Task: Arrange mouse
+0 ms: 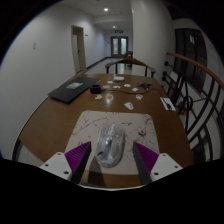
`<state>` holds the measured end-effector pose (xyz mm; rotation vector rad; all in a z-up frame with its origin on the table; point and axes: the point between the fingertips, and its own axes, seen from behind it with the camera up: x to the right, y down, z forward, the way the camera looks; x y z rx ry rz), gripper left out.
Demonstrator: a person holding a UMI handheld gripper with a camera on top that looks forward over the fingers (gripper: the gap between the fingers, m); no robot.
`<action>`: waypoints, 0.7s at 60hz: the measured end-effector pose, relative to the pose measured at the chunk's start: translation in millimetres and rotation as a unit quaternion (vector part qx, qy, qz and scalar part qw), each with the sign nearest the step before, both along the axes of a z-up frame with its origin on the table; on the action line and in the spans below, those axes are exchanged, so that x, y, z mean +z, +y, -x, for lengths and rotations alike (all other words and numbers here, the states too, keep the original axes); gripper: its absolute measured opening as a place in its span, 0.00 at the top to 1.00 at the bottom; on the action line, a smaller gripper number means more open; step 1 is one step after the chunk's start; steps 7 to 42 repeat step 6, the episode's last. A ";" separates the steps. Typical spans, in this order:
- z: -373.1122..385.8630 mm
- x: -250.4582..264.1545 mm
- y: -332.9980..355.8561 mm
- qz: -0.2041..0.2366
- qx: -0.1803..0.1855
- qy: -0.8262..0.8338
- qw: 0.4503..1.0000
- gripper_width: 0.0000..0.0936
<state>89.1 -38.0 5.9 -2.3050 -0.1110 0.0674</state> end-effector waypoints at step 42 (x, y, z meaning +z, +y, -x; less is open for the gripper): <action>-12.0 12.4 -31.2 -0.008 0.014 0.008 1.000 0.10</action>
